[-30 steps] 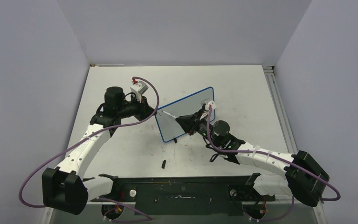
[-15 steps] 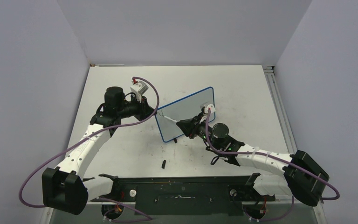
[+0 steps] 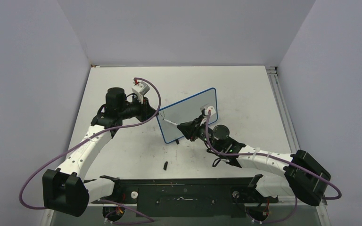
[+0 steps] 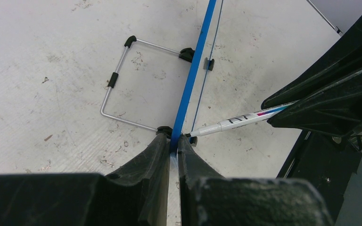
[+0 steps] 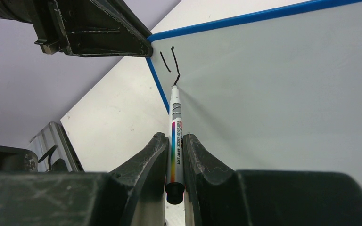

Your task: Write a sentence on the whiteboard

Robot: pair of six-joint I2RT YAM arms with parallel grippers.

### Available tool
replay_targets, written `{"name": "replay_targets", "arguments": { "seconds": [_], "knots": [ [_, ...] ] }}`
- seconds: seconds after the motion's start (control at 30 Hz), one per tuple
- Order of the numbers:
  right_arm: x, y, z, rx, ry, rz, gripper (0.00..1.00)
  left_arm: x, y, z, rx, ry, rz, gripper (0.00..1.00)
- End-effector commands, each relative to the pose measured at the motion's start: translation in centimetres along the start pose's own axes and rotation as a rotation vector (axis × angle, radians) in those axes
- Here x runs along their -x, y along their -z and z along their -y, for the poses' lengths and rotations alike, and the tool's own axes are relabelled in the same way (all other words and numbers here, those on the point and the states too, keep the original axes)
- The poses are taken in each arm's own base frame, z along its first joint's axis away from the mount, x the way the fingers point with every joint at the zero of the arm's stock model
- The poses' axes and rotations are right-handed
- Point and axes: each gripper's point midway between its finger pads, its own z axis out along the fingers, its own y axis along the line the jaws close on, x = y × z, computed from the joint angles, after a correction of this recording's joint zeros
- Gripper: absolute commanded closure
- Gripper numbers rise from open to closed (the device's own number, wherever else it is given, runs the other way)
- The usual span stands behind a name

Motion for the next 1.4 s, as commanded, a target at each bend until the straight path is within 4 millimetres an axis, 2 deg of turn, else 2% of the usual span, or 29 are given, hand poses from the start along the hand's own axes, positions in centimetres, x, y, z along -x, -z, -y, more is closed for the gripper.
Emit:
{"name": "replay_targets", "arguments": {
  "seconds": [0.0,0.43,0.7,0.9,1.07,1.37],
  "knots": [
    [0.7,0.2,0.0,-0.007,0.005,0.043,0.95,0.4,0.2,0.6,-0.029,-0.003,0.011,1.00],
    [-1.2,1.2,0.9,-0.038,-0.006,0.001,0.95,0.4,0.3,0.8,-0.032,-0.003,0.012,1.00],
    [-0.5,1.0,0.1,-0.006,-0.001,0.014,0.95,0.5,0.3,0.7,-0.030,-0.005,0.015,1.00],
    [1.0,1.8,-0.9,0.021,0.008,0.036,0.95,0.4,0.3,0.7,-0.030,-0.005,0.012,1.00],
    [2.0,2.3,-0.9,0.009,0.029,0.055,0.95,0.3,0.2,0.6,-0.027,-0.003,0.008,1.00],
    [2.7,1.7,-0.7,0.006,0.043,0.078,0.95,0.3,0.3,0.6,-0.026,-0.003,0.007,1.00]
  ]
}}
